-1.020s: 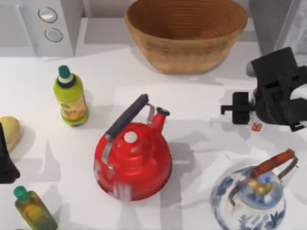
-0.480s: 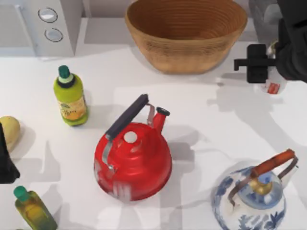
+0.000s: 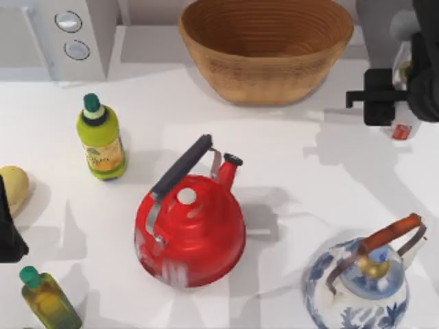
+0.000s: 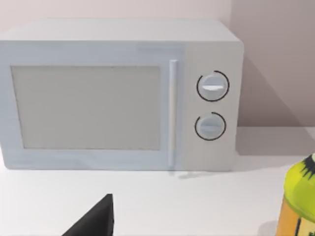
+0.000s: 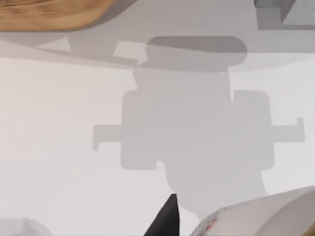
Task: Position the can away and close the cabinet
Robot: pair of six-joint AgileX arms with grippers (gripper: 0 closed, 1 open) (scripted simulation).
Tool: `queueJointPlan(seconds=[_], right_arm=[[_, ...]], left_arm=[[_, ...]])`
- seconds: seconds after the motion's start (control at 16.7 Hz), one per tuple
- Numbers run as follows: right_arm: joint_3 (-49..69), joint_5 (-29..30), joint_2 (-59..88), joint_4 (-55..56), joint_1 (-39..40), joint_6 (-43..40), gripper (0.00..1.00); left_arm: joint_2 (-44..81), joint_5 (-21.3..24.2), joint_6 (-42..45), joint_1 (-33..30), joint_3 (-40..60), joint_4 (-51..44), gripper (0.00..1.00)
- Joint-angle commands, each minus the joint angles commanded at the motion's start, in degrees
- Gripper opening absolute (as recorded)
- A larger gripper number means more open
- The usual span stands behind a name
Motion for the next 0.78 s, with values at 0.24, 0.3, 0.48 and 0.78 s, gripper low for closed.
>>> queueJointPlan(seconds=[0.24,0.3,0.48,0.78], right_arm=[[-10.9,-2.0,-12.8,4.0,-3.6,-3.3,0.0],[-14.6,-2.6,-17.5,5.6,-4.9,-4.3,0.0],[-26.9,-4.9,-35.0,11.6,-9.1,-7.5,0.0],[-46.7,-9.6,-65.6,23.2,-16.2,-13.1,0.0]], left_arm=[[0.0,0.0,0.0,0.0,0.0,0.0,1.0],[0.0,0.0,0.0,0.0,0.0,0.0,1.0],[0.0,0.0,0.0,0.0,0.0,0.0,1.0],[0.0,0.0,0.0,0.0,0.0,0.0,1.0]])
